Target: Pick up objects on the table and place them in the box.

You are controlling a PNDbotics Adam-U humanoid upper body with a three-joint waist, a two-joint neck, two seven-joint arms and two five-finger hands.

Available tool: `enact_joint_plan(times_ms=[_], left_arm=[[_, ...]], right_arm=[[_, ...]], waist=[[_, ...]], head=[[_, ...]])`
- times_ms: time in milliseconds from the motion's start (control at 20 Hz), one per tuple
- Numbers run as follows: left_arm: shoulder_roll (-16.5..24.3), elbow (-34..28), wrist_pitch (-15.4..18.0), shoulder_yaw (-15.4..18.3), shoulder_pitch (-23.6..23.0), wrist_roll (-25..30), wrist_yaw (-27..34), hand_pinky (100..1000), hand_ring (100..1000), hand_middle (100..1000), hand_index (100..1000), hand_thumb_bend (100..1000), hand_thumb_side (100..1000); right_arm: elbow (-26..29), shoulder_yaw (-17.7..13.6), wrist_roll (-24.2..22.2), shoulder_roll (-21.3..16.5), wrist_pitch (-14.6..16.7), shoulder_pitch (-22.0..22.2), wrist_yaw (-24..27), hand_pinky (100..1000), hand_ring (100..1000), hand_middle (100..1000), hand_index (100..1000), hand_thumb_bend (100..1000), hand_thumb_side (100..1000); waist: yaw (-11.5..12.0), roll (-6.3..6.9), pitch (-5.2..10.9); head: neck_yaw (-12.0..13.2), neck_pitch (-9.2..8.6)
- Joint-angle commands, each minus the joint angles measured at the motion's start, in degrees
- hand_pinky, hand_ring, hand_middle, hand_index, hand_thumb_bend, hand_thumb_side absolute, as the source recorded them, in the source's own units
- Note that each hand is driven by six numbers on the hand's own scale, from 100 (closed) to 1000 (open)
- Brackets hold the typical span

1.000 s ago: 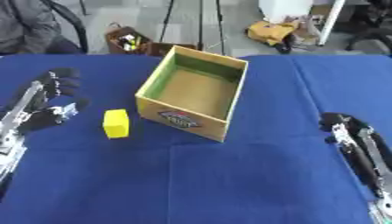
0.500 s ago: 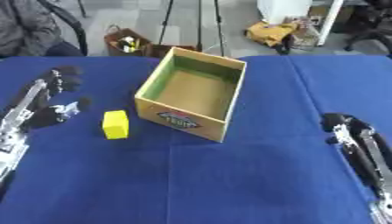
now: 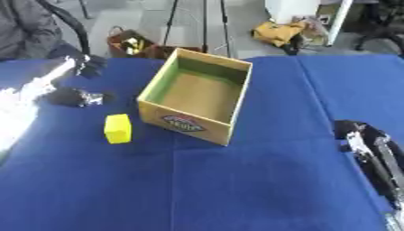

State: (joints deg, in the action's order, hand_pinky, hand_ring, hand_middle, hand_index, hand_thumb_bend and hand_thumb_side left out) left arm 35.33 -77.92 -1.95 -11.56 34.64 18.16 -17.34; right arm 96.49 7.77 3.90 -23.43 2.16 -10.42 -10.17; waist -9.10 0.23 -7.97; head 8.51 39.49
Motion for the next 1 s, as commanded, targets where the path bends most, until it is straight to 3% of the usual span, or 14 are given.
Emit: enact_joint_plan(times_ms=[50, 450, 1000], left_arm=[[1.8, -1.0, -0.7, 0.0, 1.5, 2.9, -2.9, 800, 770, 778, 870, 686, 461], [0.7, -2.1, 0.5, 2.6, 1.5, 9.3, -10.0, 792, 762, 766, 867, 699, 477], [-1.3, -2.1, 3.2, 3.4, 1.4, 11.2, -19.6, 791, 760, 763, 865, 700, 482]], right_arm=[[0.6, -0.6, 0.1, -0.7, 0.1, -0.6, 0.4, 615, 722, 663, 786, 100, 979], [0.6, -0.6, 0.1, -0.7, 0.0, -0.6, 0.4, 615, 722, 663, 785, 100, 978], [0.6, -0.6, 0.1, -0.7, 0.1, -0.7, 0.5, 615, 722, 663, 785, 100, 978]], waist=[[0.1, -0.07, 0.65], [0.3, -0.23, 0.68], [0.4, -0.31, 0.68]], head=[[-0.2, -0.16], [-0.3, -0.28], [-0.3, -0.34]])
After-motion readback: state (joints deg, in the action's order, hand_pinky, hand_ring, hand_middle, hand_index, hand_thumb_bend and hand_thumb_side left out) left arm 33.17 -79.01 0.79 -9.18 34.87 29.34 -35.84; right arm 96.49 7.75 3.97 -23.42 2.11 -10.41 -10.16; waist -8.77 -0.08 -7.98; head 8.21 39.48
